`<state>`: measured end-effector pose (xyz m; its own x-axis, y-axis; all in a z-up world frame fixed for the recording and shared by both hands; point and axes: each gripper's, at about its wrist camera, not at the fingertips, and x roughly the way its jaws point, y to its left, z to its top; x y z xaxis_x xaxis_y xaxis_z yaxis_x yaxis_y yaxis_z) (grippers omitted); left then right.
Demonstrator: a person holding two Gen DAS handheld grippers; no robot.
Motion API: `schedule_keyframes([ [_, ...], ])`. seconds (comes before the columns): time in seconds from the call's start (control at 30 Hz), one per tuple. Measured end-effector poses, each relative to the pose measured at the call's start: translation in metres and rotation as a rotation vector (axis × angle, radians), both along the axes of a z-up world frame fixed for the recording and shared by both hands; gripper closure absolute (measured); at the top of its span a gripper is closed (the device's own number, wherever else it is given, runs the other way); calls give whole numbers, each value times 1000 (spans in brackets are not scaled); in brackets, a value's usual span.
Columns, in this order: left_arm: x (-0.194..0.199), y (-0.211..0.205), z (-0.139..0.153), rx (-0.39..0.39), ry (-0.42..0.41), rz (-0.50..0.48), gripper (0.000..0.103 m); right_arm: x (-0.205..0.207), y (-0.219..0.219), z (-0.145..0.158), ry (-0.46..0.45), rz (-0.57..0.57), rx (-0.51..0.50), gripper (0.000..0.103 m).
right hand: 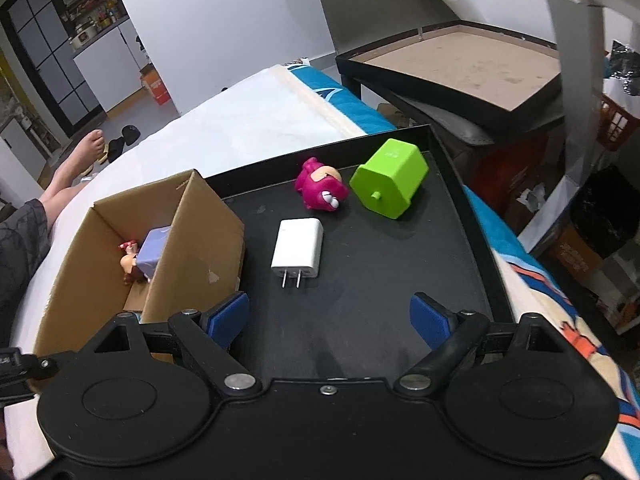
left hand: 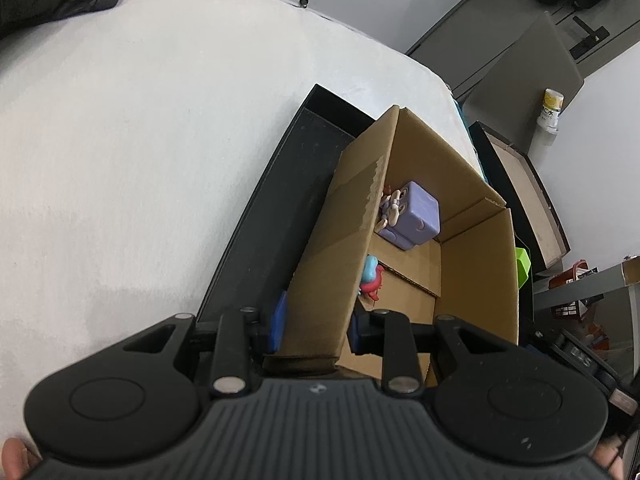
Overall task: Organize rigid objects
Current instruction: 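Move the right gripper back over the tray to the white charger, then close the right gripper on the white charger and lift it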
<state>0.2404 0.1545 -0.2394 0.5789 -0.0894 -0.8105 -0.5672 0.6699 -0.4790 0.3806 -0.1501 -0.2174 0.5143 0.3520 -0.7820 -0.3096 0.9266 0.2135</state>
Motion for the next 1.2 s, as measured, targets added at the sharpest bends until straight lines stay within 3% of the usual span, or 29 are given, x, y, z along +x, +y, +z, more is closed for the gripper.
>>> schedule_keyframes([
  [0.23, 3, -1, 0, 12, 13, -18, 75, 16, 18, -17, 17, -25, 20, 25],
  [0.43, 5, 2, -3, -10, 21, -16, 75, 32, 31, -32, 78, -42, 27, 50],
  [0.7, 6, 2, -3, -9, 23, -15, 75, 38, 41, -43, 110, -44, 18, 58],
  [0.9, 6, -2, -2, 17, 18, -20, 75, 42, 48, -42, 119, -30, -21, 88],
  [1.2, 3, -3, -1, 26, 5, -14, 75, 32, 40, -35, 131, -52, -105, 88],
])
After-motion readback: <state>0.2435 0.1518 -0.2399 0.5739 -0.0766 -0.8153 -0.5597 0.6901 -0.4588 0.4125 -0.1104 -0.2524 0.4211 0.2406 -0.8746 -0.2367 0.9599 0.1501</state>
